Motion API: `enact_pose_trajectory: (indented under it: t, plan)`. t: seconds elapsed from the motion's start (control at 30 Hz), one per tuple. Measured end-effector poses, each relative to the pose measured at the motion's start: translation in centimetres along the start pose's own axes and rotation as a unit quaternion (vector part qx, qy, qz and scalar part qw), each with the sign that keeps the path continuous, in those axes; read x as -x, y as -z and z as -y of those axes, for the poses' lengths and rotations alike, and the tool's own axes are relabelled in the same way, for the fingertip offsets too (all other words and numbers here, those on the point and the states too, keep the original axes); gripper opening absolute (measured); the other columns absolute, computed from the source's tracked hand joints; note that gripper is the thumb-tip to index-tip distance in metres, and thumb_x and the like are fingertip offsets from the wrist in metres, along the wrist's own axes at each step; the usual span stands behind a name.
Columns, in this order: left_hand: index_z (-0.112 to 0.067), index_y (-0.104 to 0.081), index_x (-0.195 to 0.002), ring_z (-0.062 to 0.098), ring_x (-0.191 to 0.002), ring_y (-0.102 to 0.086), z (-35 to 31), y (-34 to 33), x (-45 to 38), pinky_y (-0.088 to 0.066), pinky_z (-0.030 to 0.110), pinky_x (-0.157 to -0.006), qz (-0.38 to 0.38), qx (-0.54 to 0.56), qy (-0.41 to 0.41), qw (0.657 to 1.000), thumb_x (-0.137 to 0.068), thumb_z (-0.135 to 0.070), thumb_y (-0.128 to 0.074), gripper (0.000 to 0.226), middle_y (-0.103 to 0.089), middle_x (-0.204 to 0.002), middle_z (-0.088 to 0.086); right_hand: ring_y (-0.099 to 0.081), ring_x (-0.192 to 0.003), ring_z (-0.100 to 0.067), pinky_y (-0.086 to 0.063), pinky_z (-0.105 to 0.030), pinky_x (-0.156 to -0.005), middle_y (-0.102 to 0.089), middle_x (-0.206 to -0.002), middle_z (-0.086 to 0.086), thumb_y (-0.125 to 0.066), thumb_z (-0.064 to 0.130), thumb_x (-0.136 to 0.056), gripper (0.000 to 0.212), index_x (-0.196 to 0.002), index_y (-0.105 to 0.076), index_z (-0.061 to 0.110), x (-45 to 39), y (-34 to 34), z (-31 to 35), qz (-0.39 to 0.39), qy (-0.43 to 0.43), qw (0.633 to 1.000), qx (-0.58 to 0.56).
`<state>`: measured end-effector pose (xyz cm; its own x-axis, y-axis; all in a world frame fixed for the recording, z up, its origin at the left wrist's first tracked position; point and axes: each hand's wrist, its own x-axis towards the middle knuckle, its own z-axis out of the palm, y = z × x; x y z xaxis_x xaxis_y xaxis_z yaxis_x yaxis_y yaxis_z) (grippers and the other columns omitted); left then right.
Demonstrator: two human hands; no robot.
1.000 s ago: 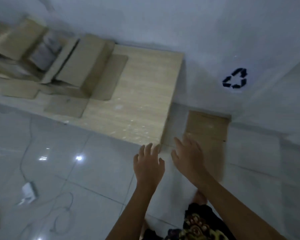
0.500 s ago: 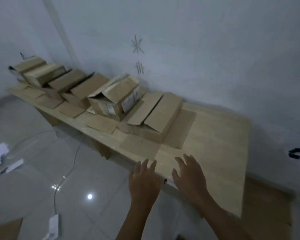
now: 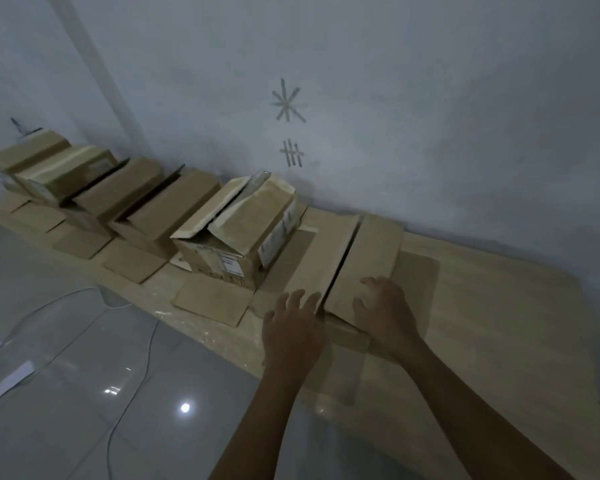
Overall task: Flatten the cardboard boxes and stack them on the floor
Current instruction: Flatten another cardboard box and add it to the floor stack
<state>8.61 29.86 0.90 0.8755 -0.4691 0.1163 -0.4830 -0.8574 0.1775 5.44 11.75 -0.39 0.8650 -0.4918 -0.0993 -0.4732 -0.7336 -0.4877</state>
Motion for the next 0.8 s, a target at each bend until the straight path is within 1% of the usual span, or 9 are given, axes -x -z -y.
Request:
enact_pose_trajectory:
  t: [0.07,0.13,0.23,0.33,0.43,0.53,0.6,0.67,0.8]
  plan:
    - [-0.037,-0.049,-0.142,0.020,-0.132,-0.049,0.9,0.0,-3.5,-0.046,0.043,-0.099,0.021,0.014,-0.012,1.000,-0.090,-0.036,-0.054,0.052,-0.051,-0.145,-0.008,-0.050,-0.123,-0.034,-0.042,-0.038,-0.104,-0.056,-0.132,-0.013,-0.036,0.049,-0.079,0.065,-0.130,-0.057,0.015,-3.1,-0.1,0.6,-0.008,-0.018,1.000,-0.004]
    - [-0.036,-0.055,-0.136,0.018,-0.126,-0.053,1.5,-0.2,-7.1,-0.047,0.039,-0.096,0.027,0.031,-0.036,0.999,-0.088,-0.033,-0.056,0.049,-0.056,-0.140,-0.009,-0.050,-0.122,-0.033,-0.043,-0.039,-0.104,-0.057,-0.130,-0.012,-0.032,0.052,-0.076,0.071,-0.129,-0.057,0.013,-5.3,-0.3,0.8,-0.006,-0.043,0.999,-0.002]
    - [-0.030,-0.068,-0.120,0.019,-0.109,-0.063,2.1,-1.6,-13.4,-0.052,0.033,-0.089,0.030,0.079,-0.074,0.994,-0.088,-0.026,-0.059,0.033,-0.068,-0.120,-0.006,-0.048,-0.125,-0.032,-0.041,-0.038,-0.104,-0.053,-0.136,-0.010,-0.045,0.049,-0.080,0.065,-0.133,-0.054,0.012,-7.1,0.2,1.3,-0.008,-0.093,0.996,-0.014]
    - [-0.026,-0.070,-0.114,0.022,-0.101,-0.067,1.3,-3.0,-18.6,-0.055,0.035,-0.084,0.062,0.101,-0.108,0.987,-0.089,-0.025,-0.057,0.028,-0.071,-0.109,-0.001,-0.045,-0.127,-0.031,-0.043,-0.036,-0.101,-0.054,-0.136,-0.008,-0.056,0.037,-0.088,0.052,-0.133,-0.056,0.011,-8.0,1.7,1.6,-0.051,-0.154,0.986,-0.038]
    - [-0.018,-0.052,-0.135,0.034,-0.112,-0.060,0.3,-5.1,-21.4,-0.053,0.043,-0.091,0.132,0.086,-0.101,0.982,-0.089,-0.043,-0.057,0.052,-0.060,-0.125,0.010,-0.048,-0.123,-0.030,-0.046,-0.036,-0.094,-0.056,-0.130,-0.009,-0.056,0.035,-0.091,0.043,-0.126,-0.059,0.010,-8.7,2.2,1.5,-0.067,-0.195,0.978,-0.017]
    - [-0.013,-0.034,-0.148,0.045,-0.127,-0.047,0.4,-7.4,-22.6,-0.046,0.053,-0.103,0.229,0.122,-0.023,0.965,-0.081,-0.056,-0.066,0.086,-0.036,-0.148,0.022,-0.049,-0.122,-0.030,-0.048,-0.037,-0.096,-0.054,-0.132,-0.008,-0.056,0.038,-0.090,0.045,-0.126,-0.057,0.010,-8.7,1.1,1.8,-0.025,-0.234,0.972,-0.017]
    - [-0.005,-0.019,-0.155,0.048,-0.139,-0.035,0.5,-9.0,-22.7,-0.037,0.053,-0.110,0.257,0.071,-0.039,0.963,-0.083,-0.062,-0.063,0.101,-0.019,-0.158,0.032,-0.049,-0.124,-0.028,-0.046,-0.038,-0.100,-0.053,-0.135,-0.007,-0.058,0.039,-0.089,0.048,-0.128,-0.056,0.011,-8.4,0.0,2.2,-0.009,-0.261,0.964,-0.042]
    - [-0.001,-0.002,-0.157,0.052,-0.146,-0.021,0.4,-10.0,-22.4,-0.035,0.054,-0.111,0.268,0.019,-0.064,0.961,-0.090,-0.065,-0.054,0.106,-0.003,-0.161,0.035,-0.052,-0.123,-0.029,-0.047,-0.038,-0.099,-0.054,-0.133,-0.008,-0.061,0.040,-0.087,0.049,-0.125,-0.059,0.010,-8.2,-1.1,2.5,-0.004,-0.274,0.960,-0.054]
    - [-0.002,-0.008,-0.157,0.057,-0.145,-0.015,0.4,-10.3,-22.0,-0.035,0.060,-0.111,0.261,0.001,-0.099,0.960,-0.094,-0.061,-0.050,0.096,-0.009,-0.160,0.035,-0.058,-0.112,-0.033,-0.050,-0.039,-0.092,-0.059,-0.120,-0.013,-0.061,0.048,-0.079,0.051,-0.111,-0.064,0.008,-7.6,-3.1,3.0,0.014,-0.289,0.953,-0.092]
